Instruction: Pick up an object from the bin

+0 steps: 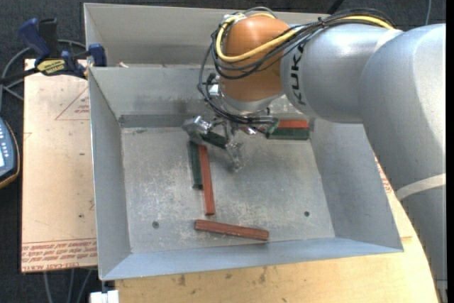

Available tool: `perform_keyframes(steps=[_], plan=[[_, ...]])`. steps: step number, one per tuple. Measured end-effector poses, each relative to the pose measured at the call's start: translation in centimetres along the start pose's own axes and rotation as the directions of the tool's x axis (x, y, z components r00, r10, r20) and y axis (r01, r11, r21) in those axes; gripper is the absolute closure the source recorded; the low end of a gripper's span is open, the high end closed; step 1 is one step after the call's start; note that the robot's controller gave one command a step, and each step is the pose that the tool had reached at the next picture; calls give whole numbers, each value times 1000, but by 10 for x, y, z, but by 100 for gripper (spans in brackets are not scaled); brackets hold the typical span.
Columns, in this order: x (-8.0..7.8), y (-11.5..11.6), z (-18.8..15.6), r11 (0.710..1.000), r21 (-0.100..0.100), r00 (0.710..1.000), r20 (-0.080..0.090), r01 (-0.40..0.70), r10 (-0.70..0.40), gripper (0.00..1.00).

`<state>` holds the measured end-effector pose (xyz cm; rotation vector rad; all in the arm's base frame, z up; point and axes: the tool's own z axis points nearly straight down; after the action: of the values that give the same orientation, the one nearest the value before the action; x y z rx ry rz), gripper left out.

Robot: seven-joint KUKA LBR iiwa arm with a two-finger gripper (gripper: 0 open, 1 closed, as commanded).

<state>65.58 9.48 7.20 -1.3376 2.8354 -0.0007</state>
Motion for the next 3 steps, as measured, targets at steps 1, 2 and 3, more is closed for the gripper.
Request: perform_keyframes(steps=[1,2,3], plan=[[7,15,0,991,0,991,0,131,-131,0],[7,15,0,991,-1,991,1,130,-130,0],[8,15,0,991,-1,991,1,130,-130,0]])
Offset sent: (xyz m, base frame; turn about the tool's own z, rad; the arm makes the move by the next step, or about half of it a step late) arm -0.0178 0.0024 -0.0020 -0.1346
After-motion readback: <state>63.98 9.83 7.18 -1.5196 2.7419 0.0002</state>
